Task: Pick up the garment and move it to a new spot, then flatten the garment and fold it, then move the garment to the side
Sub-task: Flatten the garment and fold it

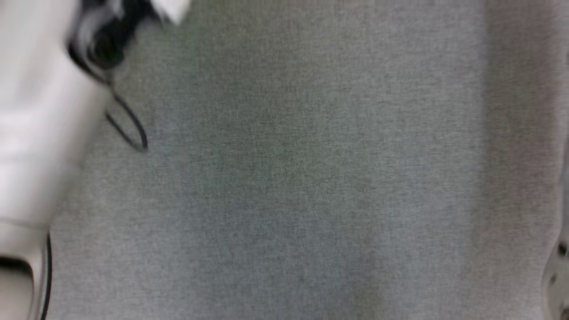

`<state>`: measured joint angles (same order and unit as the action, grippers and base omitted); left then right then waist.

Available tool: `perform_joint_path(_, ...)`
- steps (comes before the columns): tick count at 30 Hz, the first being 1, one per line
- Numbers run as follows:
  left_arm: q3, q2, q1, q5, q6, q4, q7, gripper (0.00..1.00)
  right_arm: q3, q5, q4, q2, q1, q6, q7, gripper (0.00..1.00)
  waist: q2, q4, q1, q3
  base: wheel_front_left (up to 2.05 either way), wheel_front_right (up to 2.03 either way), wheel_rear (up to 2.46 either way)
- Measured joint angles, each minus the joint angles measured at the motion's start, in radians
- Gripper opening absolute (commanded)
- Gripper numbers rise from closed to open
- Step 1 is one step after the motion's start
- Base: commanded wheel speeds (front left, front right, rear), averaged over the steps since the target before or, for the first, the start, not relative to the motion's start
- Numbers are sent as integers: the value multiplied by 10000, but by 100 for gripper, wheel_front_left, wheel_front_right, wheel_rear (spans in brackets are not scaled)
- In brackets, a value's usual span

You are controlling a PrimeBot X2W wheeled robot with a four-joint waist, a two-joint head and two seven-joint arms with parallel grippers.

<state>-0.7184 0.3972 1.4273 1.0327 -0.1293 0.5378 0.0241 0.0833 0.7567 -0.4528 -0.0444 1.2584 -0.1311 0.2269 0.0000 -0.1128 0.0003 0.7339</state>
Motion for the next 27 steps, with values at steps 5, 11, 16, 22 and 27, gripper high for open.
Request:
perform_joint_path(5, -825, 669, -1936, 727, -21, -1367, -353, 0, -36, 138, 1120, -33, -2554, 0, 173, 0, 0, -33, -2, -762, 0, 0, 0)
perform_joint_path(11, -1756, 966, -4417, 1325, -17, -2514, -947, 0, 4, 25, 2489, -44, -6078, 2, 811, 0, 0, -16, -4, -2105, 0, 0, 0)
perform_joint_path(16, -2477, 1087, -6337, 1373, 10, -3035, -1601, 0, 50, 10, 3329, -42, -8519, 0, 903, 0, 0, 14, -6, -3390, 0, 0, 0)
perform_joint_path(22, -3047, 819, -8625, 1352, 617, -3511, -2368, 0, 221, 594, 4203, -40, -11401, 2, 1189, 0, 0, 62, -7, -4957, 0, 0, 0)
perform_joint_path(27, -3225, 742, -10657, 1889, 1147, -4474, -2642, 0, 617, 1024, 5198, -33, -13645, 0, 1473, 0, 1, 69, -9, -6093, 0, 0, 0)
